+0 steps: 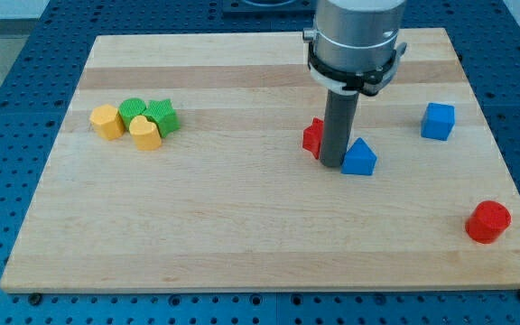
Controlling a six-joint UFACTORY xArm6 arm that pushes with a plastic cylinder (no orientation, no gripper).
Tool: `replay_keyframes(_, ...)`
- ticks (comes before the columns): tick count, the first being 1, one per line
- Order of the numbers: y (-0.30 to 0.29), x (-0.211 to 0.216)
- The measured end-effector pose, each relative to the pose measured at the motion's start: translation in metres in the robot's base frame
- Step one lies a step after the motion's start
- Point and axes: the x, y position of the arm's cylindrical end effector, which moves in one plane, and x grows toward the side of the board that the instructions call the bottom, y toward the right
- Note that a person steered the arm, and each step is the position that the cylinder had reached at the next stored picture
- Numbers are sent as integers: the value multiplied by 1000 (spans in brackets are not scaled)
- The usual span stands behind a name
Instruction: Slide the blue triangle to the left of the red circle
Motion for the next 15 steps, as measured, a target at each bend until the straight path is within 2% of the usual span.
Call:
replay_keyframes(3,43,-6)
replay_keyframes(8,69,76)
replay_keyframes(12,69,106)
replay_keyframes(15,93,107)
